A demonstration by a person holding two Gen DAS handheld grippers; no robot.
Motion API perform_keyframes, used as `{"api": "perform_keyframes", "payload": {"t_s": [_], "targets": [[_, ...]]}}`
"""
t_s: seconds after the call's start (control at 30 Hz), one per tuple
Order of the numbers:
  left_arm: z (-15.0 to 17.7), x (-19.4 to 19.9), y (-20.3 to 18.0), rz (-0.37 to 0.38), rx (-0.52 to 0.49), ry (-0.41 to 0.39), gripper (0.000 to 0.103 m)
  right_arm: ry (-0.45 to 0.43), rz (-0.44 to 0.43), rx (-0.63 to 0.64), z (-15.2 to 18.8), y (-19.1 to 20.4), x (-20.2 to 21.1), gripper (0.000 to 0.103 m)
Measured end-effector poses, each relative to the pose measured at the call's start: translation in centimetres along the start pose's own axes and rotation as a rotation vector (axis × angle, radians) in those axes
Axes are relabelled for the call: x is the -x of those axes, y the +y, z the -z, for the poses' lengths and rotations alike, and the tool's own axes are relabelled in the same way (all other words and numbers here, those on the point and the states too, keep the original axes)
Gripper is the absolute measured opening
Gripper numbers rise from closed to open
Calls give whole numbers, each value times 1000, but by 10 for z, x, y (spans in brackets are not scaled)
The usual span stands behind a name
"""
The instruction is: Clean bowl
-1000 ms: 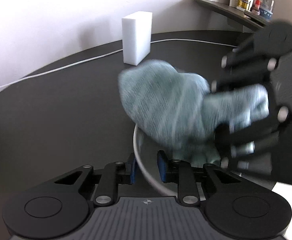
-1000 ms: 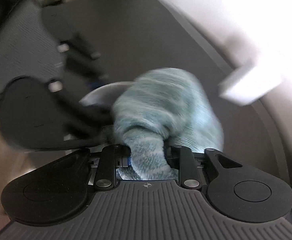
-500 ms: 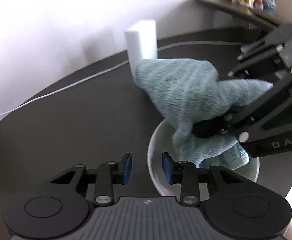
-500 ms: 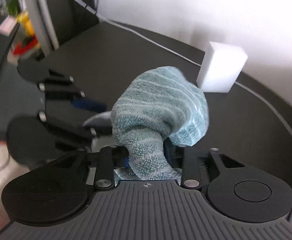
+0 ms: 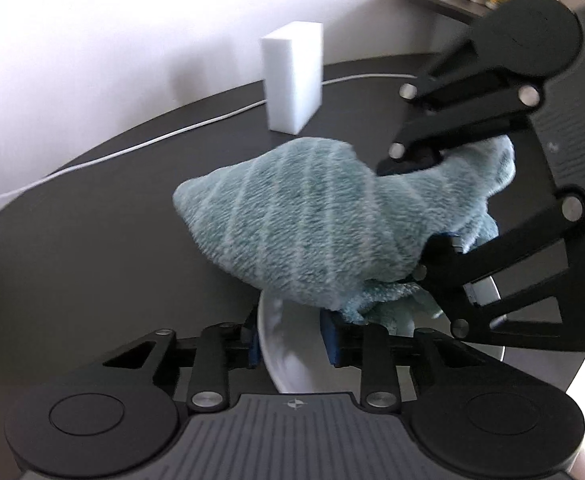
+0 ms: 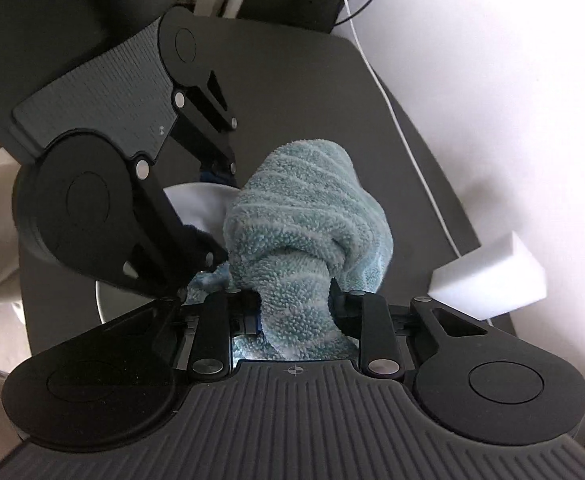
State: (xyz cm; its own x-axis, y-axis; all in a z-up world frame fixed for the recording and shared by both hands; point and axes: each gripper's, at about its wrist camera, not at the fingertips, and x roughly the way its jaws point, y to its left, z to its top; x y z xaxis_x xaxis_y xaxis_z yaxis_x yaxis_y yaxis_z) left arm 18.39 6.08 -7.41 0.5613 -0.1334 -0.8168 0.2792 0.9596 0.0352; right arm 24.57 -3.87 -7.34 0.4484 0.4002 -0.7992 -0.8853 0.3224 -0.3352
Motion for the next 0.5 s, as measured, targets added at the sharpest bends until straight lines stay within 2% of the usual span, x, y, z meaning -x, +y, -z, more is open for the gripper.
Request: {"api": "perform_keyframes", "payload": {"t_s": [0.03, 0.1, 0.17, 0.3, 0.43, 0.5], "targets": [[0, 0, 0, -7, 21, -1, 28, 8, 2, -47, -1, -2, -1, 28], [-1, -3, -3, -15, 33, -8, 28, 23, -1, -227, 3, -12, 2, 29], [2, -2, -4, -18, 47, -13, 28, 46, -29, -566, 21, -25, 11, 31], [1, -4, -5, -21, 55, -18, 28, 24, -137, -969, 64, -21, 29, 35], [1, -4, -7, -22, 55, -15, 28, 18, -230, -1237, 85, -12, 25, 44], [0, -5, -7, -28, 51, -11, 28, 32, -209, -1206, 80, -7, 22, 46]]}}
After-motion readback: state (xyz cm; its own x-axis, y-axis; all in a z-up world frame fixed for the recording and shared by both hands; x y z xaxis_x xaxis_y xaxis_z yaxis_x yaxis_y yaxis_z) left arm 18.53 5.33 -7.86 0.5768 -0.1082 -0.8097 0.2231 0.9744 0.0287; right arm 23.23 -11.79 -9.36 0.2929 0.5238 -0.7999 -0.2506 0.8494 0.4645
